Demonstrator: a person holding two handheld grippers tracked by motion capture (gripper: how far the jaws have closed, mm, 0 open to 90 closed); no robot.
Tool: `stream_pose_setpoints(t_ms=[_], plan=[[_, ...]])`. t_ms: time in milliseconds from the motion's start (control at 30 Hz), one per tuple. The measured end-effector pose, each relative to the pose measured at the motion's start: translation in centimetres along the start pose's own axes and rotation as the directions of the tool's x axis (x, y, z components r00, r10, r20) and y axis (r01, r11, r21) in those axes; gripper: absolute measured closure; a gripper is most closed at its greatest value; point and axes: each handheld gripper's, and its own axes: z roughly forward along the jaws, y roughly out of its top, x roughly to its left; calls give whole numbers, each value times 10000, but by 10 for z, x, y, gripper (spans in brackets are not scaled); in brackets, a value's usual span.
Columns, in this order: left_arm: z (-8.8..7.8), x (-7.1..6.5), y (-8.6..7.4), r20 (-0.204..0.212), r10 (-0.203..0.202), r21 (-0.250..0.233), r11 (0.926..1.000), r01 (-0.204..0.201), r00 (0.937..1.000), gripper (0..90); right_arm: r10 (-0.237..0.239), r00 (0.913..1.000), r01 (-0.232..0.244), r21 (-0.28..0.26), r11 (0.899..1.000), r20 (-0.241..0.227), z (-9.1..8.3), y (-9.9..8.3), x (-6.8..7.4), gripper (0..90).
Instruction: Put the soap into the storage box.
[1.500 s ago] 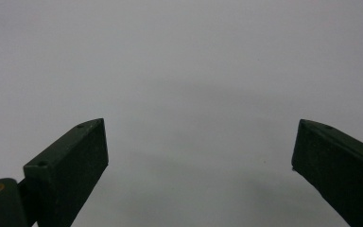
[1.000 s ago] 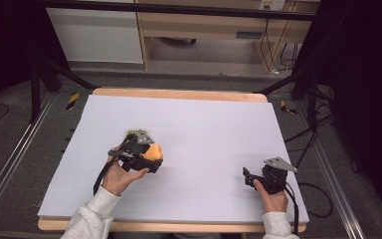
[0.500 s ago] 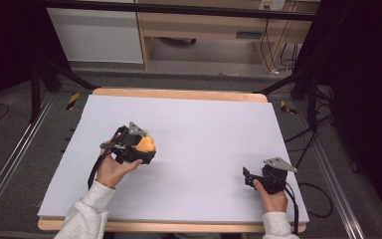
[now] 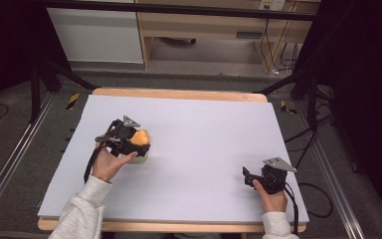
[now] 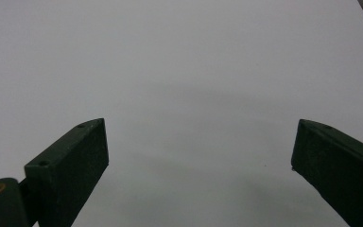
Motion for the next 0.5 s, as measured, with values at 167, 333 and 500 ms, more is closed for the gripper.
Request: stream_pose_setpoints(t_ms=[167,333,500], plan=[[4,6,0,-101,-153,87,9998,154,9998,249,16,10000,-16,0,10000,2,0,0,0,52],[10,14,1,-250,-400,217,9989,405,9989,249,-5,10000,5,-25,10000,8,0,0,0,52],[14,18,1,-352,-471,273,9985,481,9983,249,-8,10000,8,-24,10000,3,0,1,0,52]])
